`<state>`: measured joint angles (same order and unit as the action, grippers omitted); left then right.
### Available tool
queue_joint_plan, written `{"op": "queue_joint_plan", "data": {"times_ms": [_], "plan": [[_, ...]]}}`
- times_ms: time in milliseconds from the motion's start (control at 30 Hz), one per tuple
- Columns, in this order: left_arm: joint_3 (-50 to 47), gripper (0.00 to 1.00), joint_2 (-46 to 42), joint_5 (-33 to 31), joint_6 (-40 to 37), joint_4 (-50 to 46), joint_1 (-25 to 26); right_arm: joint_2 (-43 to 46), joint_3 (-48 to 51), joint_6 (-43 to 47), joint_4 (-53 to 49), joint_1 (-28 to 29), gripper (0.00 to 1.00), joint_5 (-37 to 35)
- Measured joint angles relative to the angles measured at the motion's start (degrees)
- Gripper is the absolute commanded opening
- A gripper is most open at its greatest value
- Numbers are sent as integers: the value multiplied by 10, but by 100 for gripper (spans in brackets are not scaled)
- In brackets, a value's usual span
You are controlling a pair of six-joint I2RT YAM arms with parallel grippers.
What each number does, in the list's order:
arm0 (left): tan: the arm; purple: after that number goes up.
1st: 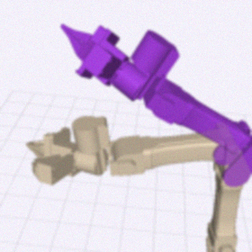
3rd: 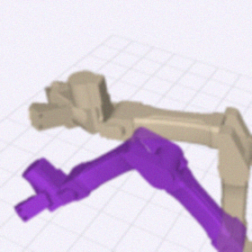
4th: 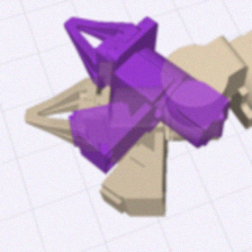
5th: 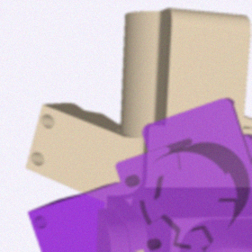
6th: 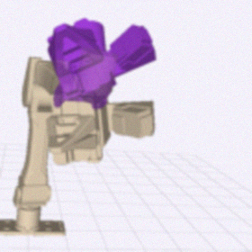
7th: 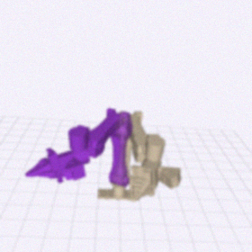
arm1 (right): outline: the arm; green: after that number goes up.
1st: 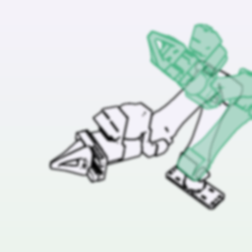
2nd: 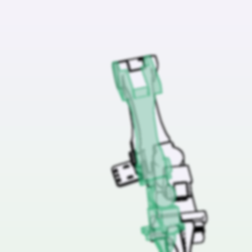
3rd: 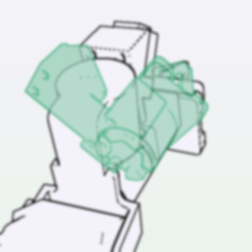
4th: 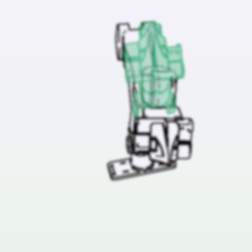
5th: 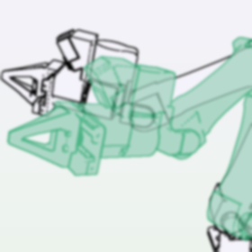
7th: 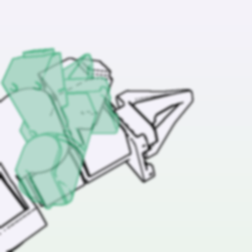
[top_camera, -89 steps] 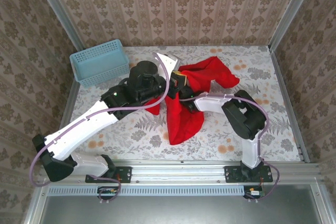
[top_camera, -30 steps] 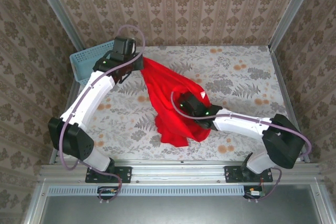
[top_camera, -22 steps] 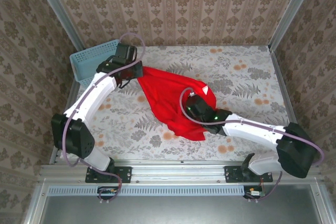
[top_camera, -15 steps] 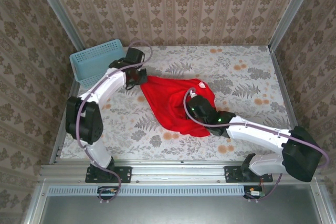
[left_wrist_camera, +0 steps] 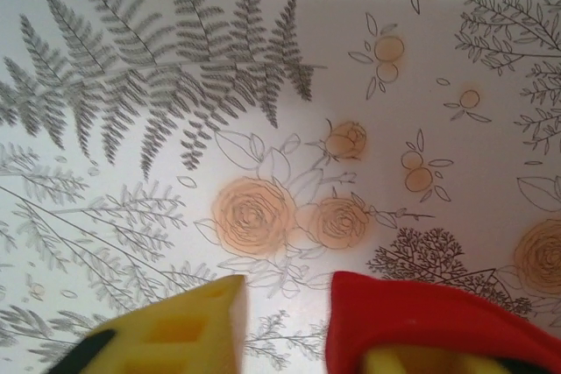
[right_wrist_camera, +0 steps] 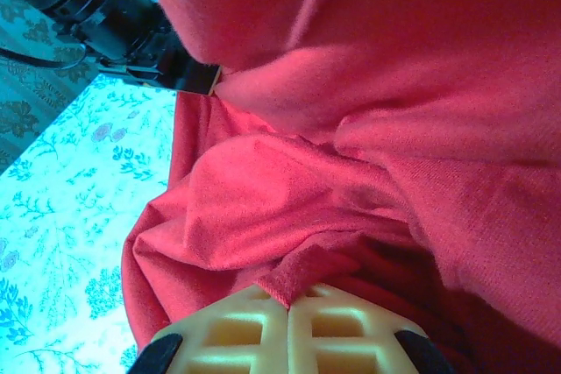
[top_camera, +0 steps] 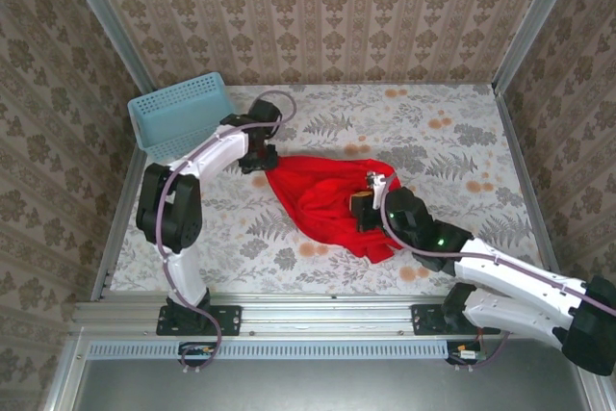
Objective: Fold the inside-out t-shirt
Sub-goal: Turn the T-shirt inside out at the center of the table.
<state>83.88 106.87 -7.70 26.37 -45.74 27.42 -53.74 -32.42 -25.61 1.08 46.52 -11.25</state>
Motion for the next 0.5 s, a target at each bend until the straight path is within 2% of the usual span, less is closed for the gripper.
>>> {"op": "queue_joint_plan", "data": {"times_ms": [100, 267, 367, 500], "plan": [[-42, 51, -31, 12, -9, 13, 27, -7, 28, -14, 8, -5, 0, 8], [-97, 63, -130, 59, -33, 77, 99, -66, 35, -27, 35, -6, 0, 13], [-122, 65, -182, 112, -47, 148, 136, -94, 35, -27, 52, -6, 0, 17], [-129, 66, -178, 184, -54, 226, 146, -104, 35, -27, 63, -6, 0, 23]]}}
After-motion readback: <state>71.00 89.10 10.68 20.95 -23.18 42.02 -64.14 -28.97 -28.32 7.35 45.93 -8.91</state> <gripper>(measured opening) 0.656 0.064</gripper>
